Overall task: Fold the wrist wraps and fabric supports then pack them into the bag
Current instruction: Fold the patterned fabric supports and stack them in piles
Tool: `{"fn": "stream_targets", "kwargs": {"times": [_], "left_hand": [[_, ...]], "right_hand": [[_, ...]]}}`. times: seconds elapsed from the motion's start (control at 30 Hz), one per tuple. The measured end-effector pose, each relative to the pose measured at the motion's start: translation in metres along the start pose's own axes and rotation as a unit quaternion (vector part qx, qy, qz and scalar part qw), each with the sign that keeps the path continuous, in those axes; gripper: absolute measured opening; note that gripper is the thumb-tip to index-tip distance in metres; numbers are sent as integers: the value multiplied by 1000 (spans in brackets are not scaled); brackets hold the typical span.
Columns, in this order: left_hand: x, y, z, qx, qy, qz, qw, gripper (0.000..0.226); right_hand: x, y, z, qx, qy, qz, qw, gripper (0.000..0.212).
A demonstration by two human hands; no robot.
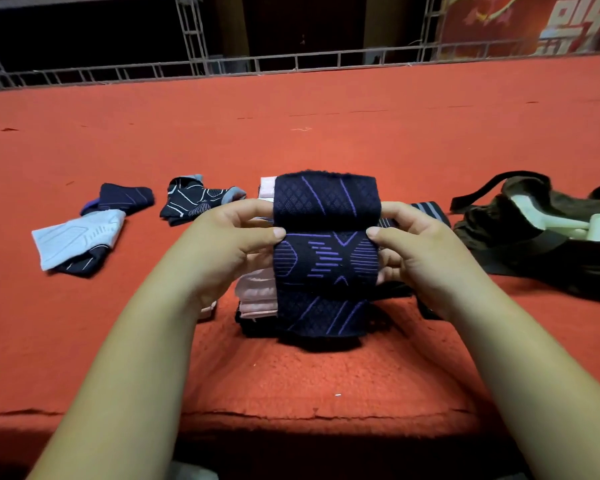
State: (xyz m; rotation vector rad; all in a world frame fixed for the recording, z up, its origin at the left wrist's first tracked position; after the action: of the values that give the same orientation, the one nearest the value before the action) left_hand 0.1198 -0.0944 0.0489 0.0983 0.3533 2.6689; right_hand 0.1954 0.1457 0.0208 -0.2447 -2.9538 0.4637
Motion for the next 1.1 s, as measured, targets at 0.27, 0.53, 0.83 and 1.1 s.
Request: {"fn": "stream_targets", "kwargs": {"times": [0.27,0.53,0.83,1.1], "left_hand": [[1,-3,-7,-48,29,-4,998,29],[1,-5,0,-102,20,22,994,28],[-4,-16,-4,25,-18,-57,998,37],[-1,-9,3,-37,-34,5,999,32]], "right_hand": [[2,-5,8,113,-28,11,993,43],[-1,-9,-1,123,11,-31,992,24],[-1,-10,-7,-1,151,-30,988,39],[1,-5,16,-21,-8,-54,998,12]]}}
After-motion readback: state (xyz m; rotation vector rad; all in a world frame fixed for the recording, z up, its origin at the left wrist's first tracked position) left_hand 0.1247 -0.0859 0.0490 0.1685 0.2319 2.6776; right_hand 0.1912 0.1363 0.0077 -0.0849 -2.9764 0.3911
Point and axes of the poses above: each hand's wrist, its own x-axis towards the middle knuckle, its own y-axis out of the back of the hand, z = x × y, the point moved 6 cm from there along x, towards the middle knuckle, and after that the axes turned 15 degrees about x, right-handed, at the moved point
